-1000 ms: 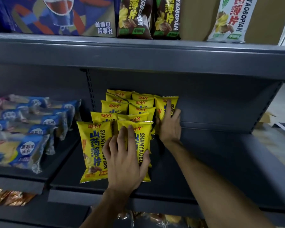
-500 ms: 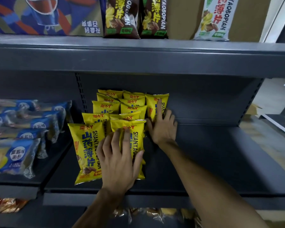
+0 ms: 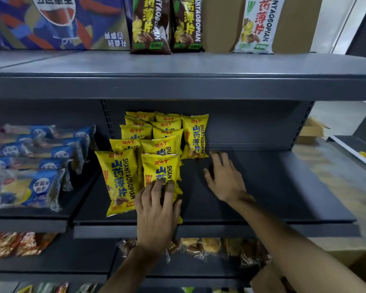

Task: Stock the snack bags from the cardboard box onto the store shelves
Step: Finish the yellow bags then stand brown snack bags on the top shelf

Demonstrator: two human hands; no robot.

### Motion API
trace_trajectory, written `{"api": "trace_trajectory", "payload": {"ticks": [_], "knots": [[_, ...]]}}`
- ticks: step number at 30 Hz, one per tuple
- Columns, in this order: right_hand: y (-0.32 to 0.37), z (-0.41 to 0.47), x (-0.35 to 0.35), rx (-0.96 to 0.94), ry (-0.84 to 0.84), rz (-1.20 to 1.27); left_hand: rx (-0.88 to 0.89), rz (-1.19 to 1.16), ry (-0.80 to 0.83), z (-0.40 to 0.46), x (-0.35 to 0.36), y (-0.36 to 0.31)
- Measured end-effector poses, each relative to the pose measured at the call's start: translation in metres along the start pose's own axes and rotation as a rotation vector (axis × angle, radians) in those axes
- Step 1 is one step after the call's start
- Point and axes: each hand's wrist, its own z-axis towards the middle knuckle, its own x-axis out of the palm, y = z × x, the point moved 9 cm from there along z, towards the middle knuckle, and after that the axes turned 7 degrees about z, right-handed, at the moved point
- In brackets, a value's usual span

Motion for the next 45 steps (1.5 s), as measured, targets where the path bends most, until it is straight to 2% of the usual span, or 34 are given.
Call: {"api": "trace_trajectory", "payload": {"ticks": [3,11,21,36,41,45], "knots": [[0.002,-0.011,-0.001,-0.038,0.005,-0.002,0.018,-0.007,0.027,0.013,0.010,0.000],[-0.013,-0.027,-0.005,0.003,0.025,0.048,0.038,-0.002,0.028,0.019,0.019,0.000],[-0.021,-0.034,-0.024,0.023,0.039,0.055,0.088,0.012,0.020,0.017,0.013,-0.006],[-0.028,-0.056,-0.042,0.084,0.045,0.065,0.119,-0.054,0.098,0.005,-0.005,-0.004],[-0.042,-0.085,-0.068,0.126,0.032,0.088,0.233,-0.094,0.194,-0.011,-0.022,-0.023],[-0.066,-0.124,-0.098,0.171,0.016,0.092,0.459,-0.197,0.254,-0.024,-0.048,-0.064]]}}
